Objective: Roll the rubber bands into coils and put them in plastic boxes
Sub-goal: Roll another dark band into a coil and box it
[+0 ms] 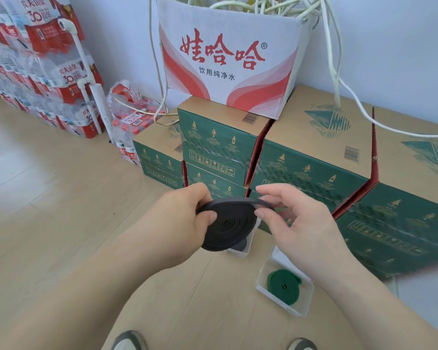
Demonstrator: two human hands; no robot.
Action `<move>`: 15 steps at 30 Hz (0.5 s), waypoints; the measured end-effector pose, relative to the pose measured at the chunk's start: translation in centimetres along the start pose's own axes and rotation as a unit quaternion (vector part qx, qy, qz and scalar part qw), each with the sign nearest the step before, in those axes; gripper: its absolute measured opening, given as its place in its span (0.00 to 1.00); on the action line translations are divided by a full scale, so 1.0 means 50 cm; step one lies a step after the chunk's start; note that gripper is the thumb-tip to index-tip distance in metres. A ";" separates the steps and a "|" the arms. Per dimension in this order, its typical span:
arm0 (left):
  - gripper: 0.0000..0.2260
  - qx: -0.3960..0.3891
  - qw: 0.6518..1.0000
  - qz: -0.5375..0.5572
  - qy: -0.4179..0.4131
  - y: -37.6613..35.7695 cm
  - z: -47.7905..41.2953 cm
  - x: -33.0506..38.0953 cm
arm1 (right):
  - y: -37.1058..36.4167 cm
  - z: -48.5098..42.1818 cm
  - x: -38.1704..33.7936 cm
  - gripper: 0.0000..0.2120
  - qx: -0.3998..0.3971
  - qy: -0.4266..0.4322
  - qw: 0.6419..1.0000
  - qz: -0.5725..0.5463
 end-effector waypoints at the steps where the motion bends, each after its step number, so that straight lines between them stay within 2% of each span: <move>1: 0.02 -0.009 1.000 0.002 0.003 0.000 -0.001 -0.001 | 0.003 -0.001 0.000 0.15 0.003 0.003 1.000 -0.008; 5: 0.02 -0.038 0.999 0.021 0.007 -0.002 0.001 -0.003 | 0.009 -0.004 0.000 0.12 -0.002 0.018 1.000 -0.005; 11: 0.04 -0.028 0.998 0.059 0.003 0.003 0.000 -0.002 | 0.013 -0.005 0.007 0.14 -0.023 -0.028 0.998 -0.043; 15: 0.05 -0.031 0.995 0.090 -0.003 0.001 -0.004 0.003 | 0.023 -0.009 0.004 0.14 -0.043 -0.084 0.989 -0.111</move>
Point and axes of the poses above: each hand's wrist, its own z-axis away from the middle knuckle, its own y-axis out of the back of the hand, x = y × z, the point moved 2 cm from there along -z, towards the middle knuckle
